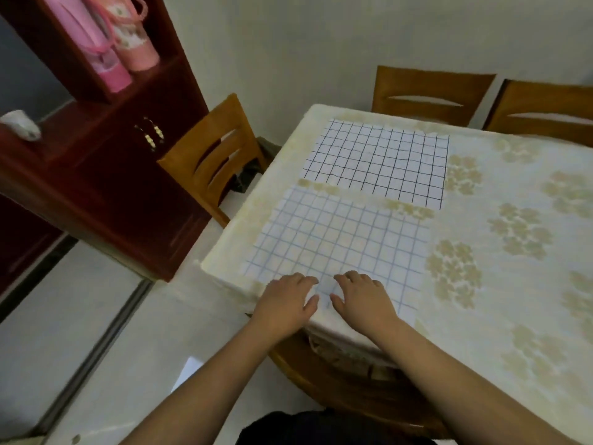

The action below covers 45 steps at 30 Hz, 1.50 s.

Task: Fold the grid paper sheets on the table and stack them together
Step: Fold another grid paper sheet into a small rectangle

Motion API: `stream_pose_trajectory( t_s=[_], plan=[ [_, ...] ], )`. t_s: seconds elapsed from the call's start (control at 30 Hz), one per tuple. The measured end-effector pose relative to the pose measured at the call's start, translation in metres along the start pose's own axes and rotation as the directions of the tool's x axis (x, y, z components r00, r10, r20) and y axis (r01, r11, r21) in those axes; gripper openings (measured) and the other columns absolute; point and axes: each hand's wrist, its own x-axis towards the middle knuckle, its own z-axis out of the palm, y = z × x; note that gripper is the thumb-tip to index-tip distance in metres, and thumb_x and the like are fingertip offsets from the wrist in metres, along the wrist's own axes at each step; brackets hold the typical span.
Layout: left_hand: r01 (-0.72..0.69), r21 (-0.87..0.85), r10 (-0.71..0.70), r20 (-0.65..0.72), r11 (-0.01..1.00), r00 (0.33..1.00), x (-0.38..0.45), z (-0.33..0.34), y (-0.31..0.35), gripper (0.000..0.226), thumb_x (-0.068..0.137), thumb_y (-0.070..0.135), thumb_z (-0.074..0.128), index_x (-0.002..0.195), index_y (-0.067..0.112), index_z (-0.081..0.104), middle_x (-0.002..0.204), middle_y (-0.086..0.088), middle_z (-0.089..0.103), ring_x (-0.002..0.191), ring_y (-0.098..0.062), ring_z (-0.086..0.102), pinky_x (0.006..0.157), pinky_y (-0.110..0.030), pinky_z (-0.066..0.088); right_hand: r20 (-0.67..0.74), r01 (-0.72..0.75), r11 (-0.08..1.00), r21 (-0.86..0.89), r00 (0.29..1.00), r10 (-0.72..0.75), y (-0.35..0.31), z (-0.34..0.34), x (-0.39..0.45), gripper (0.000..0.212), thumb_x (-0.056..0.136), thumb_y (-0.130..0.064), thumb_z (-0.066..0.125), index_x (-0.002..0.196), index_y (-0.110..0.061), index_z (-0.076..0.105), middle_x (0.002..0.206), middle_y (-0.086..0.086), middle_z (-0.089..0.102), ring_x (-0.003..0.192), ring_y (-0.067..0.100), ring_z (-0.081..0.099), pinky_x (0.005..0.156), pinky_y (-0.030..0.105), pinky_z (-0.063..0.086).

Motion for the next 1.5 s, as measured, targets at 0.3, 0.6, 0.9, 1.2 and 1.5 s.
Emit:
stream_pose_trajectory(
  t_s=[0.3, 0.6, 0.9, 1.2, 1.5],
  plan=[
    [-0.171, -0.011, 0.171, 0.102, 0.985, 0.980, 0.066, 0.018, -0.024, 0.044, 0.099, 0.042, 0.039, 0.140, 0.028, 0.043, 0.141, 0.006, 0.047, 0.124, -0.016, 0.045, 0.102, -0.034, 0.036, 0.046, -0.157, 0.985, 0.069, 0.987, 0.154, 0.020, 0.027, 0.023, 0.053, 0.098, -0.045, 0.039, 0.145, -0.021, 0.038, 0.142, 0.005, 0.045, 0.123, 0.025, 0.048, 0.097, 0.038, 0.039],
    [-0.418, 0.094, 0.381, 0.269, 0.904, 0.885, 0.102, 0.055, -0.093, 0.053, 0.096, 0.035, 0.045, 0.146, 0.023, 0.035, 0.152, -0.001, 0.034, 0.140, -0.020, 0.031, 0.111, -0.038, 0.026, 0.005, -0.372, 0.922, 0.110, 0.928, 0.374, -0.005, 0.078, 0.034, 0.064, 0.089, -0.047, 0.040, 0.145, -0.016, 0.041, 0.136, 0.007, 0.054, 0.119, 0.027, 0.054, 0.093, 0.042, 0.046],
    [-0.496, 0.216, 0.414, 0.332, 0.841, 0.848, 0.109, 0.070, -0.131, 0.063, 0.098, 0.041, 0.045, 0.152, 0.021, 0.022, 0.162, -0.005, 0.012, 0.147, -0.025, 0.016, 0.115, -0.043, 0.020, 0.005, -0.328, 0.944, 0.036, 0.945, 0.328, -0.035, 0.105, 0.041, 0.069, 0.092, -0.051, 0.043, 0.150, -0.017, 0.025, 0.153, 0.010, 0.034, 0.141, 0.029, 0.031, 0.114, 0.047, 0.029],
    [-0.572, 0.375, 0.446, 0.373, 0.730, 0.814, 0.099, 0.078, -0.131, 0.064, 0.101, 0.025, 0.042, 0.152, 0.011, 0.006, 0.160, -0.016, 0.005, 0.147, -0.036, 0.006, 0.117, -0.049, 0.020, 0.012, -0.285, 0.958, -0.009, 0.958, 0.285, -0.050, 0.112, 0.044, 0.058, 0.095, -0.040, 0.045, 0.145, -0.014, 0.033, 0.149, 0.016, 0.037, 0.137, 0.033, 0.036, 0.112, 0.047, 0.033],
    [-0.611, 0.368, 0.464, 0.416, 0.701, 0.782, 0.094, 0.065, -0.129, 0.081, 0.090, 0.004, 0.052, 0.153, 0.011, 0.003, 0.161, -0.014, -0.001, 0.148, -0.034, 0.001, 0.118, -0.045, 0.017, -0.019, -0.226, 0.973, -0.042, 0.974, 0.226, -0.044, 0.114, 0.032, 0.051, 0.093, -0.032, 0.049, 0.139, -0.011, 0.043, 0.144, 0.017, 0.045, 0.130, 0.034, 0.046, 0.104, 0.048, 0.041]
  ],
)
